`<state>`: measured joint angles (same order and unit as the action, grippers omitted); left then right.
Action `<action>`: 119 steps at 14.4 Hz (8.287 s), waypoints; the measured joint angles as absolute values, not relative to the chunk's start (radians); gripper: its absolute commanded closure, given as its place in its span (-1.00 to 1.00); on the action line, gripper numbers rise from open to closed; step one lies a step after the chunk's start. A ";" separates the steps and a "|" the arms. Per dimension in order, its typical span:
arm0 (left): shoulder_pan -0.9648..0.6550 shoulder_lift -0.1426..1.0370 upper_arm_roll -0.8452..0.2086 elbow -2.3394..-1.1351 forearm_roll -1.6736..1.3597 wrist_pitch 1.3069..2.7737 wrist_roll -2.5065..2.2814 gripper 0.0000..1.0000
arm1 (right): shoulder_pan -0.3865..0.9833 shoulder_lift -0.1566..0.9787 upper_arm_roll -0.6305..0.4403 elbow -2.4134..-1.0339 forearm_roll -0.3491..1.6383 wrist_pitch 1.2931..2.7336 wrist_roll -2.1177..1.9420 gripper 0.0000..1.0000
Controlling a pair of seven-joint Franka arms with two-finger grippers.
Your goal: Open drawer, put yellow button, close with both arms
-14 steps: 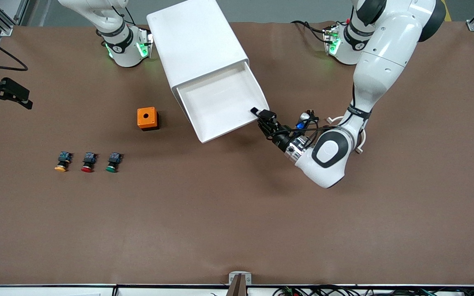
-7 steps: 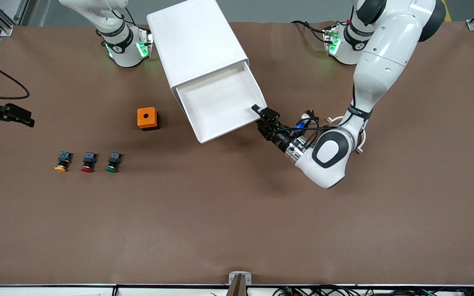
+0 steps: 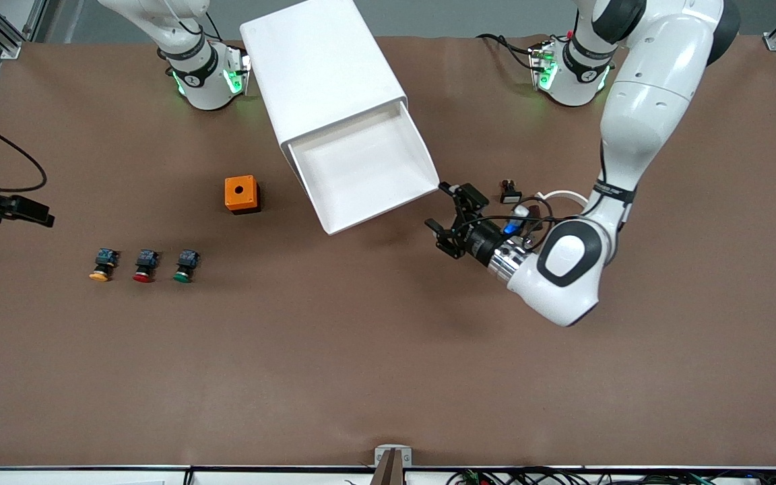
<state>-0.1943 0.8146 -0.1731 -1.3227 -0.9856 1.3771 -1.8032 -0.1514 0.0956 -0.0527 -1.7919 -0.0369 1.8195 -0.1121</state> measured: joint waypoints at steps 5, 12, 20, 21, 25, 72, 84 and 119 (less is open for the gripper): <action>-0.179 0.786 -0.174 -1.245 -0.742 1.379 -1.260 -1.00 | -0.200 0.101 -0.053 -2.024 -0.037 2.146 -0.200 -1.00; -0.116 0.734 -0.169 -1.259 -0.416 1.643 -0.735 -1.00 | -0.297 0.178 -0.054 -2.263 -0.037 2.530 -0.261 -1.00; -0.152 0.727 -0.184 -1.273 -0.252 1.824 -0.711 -1.00 | -0.299 0.338 -0.048 -2.265 -0.037 2.697 -0.261 -1.00; -0.157 0.712 -0.185 -1.283 -0.241 1.838 -0.711 -1.00 | -0.299 0.348 -0.048 -2.265 -0.037 2.701 -0.261 -1.00; -0.160 0.579 -0.186 -1.410 -0.231 1.931 -0.711 -1.00 | -0.299 0.371 -0.049 -2.263 -0.037 2.703 -0.261 -1.00; -0.199 0.497 -0.210 -1.529 -0.042 1.976 -0.708 -1.00 | 0.069 -0.076 0.067 -1.959 0.117 1.755 0.378 1.00; -0.210 0.497 -0.211 -1.529 -0.042 1.976 -0.708 -1.00 | 0.568 -0.120 0.085 -1.894 0.219 1.855 1.008 1.00; -0.399 0.502 -0.216 -1.506 -0.033 2.004 -1.021 -1.00 | 0.807 0.215 0.084 -1.827 0.059 2.065 1.291 0.63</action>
<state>-0.3992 0.5021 -0.2164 -1.5060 -0.0334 2.0041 -1.0211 0.8071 0.2155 0.0837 -1.8273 0.0587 2.0649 1.2909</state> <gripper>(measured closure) 0.000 0.586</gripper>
